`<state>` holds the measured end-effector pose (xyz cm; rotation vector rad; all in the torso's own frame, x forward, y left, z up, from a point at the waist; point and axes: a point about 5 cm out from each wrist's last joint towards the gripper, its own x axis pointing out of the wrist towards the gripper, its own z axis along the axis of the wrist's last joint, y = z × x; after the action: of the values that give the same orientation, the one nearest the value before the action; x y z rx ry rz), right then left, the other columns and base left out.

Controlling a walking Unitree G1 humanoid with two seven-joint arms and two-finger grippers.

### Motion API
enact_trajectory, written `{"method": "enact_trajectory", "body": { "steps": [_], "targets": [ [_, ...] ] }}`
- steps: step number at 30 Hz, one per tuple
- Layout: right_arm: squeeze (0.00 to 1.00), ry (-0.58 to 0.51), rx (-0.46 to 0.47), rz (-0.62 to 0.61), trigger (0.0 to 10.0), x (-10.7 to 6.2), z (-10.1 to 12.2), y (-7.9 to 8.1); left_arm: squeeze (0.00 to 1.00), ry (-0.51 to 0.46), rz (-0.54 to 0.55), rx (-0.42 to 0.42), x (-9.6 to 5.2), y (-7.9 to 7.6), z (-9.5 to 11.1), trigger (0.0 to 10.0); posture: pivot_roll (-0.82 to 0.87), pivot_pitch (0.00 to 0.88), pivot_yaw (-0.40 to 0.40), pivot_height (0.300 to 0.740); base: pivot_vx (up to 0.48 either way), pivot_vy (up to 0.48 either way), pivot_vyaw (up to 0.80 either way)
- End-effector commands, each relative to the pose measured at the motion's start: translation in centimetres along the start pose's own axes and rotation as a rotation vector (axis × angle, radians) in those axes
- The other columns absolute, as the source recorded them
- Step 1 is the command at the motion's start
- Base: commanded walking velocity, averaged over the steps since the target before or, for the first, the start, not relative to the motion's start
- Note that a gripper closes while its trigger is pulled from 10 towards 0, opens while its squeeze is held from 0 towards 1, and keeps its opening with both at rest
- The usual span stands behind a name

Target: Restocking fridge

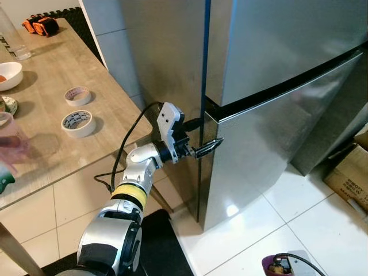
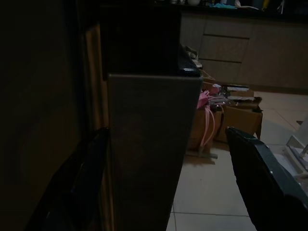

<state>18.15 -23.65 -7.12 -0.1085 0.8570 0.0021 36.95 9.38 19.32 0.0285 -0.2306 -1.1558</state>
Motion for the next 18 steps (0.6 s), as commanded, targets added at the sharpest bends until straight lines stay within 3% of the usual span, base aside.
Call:
{"method": "enact_trajectory", "body": {
  "steps": [1,10,18],
  "targets": [
    [0.00,0.005,0.021,-0.008,10.0,-0.15,-0.53,0.06,0.00,0.052,-0.197,-0.038,1.91,-2.86,-1.71,10.0,-0.12,0.150,0.046,0.740,0.000,0.000,0.00],
    [0.00,-0.006,0.035,-0.017,10.0,-0.08,-0.24,0.02,0.00,0.019,-0.244,-0.048,2.39,-3.80,-1.60,10.0,-0.12,0.160,0.052,0.740,0.000,0.000,0.00],
    [0.00,-0.004,0.036,-0.015,10.0,-0.06,-0.24,0.10,0.00,0.009,-0.201,-0.015,2.41,-3.48,-1.08,10.0,-0.11,0.147,0.049,0.740,0.000,0.000,0.00]
  ]
}}
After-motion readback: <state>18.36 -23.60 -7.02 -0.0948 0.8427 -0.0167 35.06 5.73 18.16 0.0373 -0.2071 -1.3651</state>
